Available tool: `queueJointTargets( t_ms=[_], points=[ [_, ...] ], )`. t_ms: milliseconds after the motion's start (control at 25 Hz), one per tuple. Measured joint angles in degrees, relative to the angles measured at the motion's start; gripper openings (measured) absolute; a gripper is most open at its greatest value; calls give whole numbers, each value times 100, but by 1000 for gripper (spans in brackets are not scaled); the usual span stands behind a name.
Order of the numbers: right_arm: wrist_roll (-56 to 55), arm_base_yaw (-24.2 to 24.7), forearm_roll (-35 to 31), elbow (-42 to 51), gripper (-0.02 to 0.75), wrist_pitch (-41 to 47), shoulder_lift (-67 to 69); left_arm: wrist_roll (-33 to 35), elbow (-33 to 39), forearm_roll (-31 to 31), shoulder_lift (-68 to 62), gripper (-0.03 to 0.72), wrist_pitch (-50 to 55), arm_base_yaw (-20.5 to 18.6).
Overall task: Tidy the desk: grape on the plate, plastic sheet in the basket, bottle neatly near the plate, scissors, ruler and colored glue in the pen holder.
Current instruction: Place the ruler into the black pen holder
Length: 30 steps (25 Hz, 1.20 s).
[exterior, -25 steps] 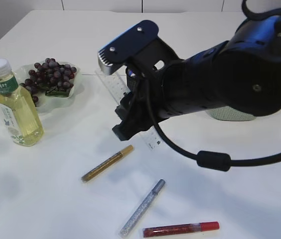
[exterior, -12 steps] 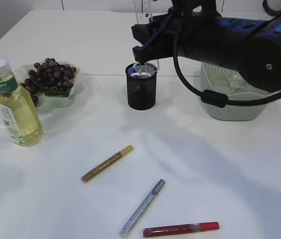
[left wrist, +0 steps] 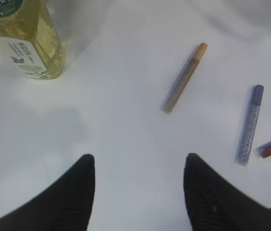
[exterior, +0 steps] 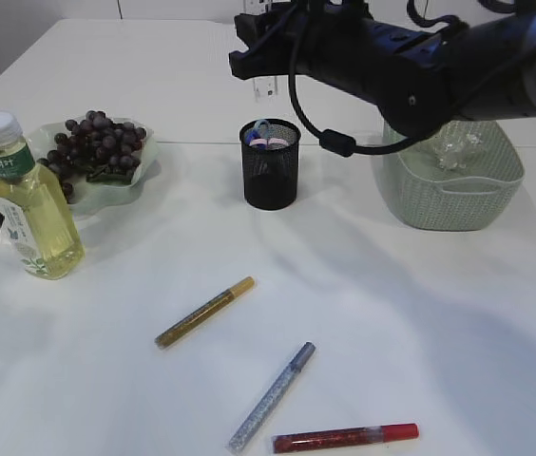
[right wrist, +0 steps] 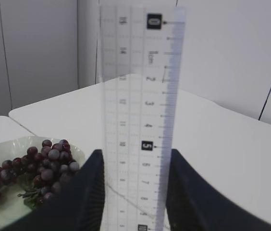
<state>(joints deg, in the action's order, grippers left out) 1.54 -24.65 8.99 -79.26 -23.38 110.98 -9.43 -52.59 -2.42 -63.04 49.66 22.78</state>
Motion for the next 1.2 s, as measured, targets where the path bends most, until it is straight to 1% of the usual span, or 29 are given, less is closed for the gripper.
queueJointTargets(
  t_ms=[280,520,720,1200],
  points=[
    [3,209,-58,-662,300,-224,852,0,0,123,-262,432,-62,0],
    [3,313,-243,-999,300,-265,1350,0,0,295,-408,432,-133,0],
    [3,370,-269,-1281,300,-266,1672,0,0,323,-417,432,-428,0],
    [13,432,-278,-1363,300,-173,1706,0,0,382,-417,432,-620,0]
  ],
)
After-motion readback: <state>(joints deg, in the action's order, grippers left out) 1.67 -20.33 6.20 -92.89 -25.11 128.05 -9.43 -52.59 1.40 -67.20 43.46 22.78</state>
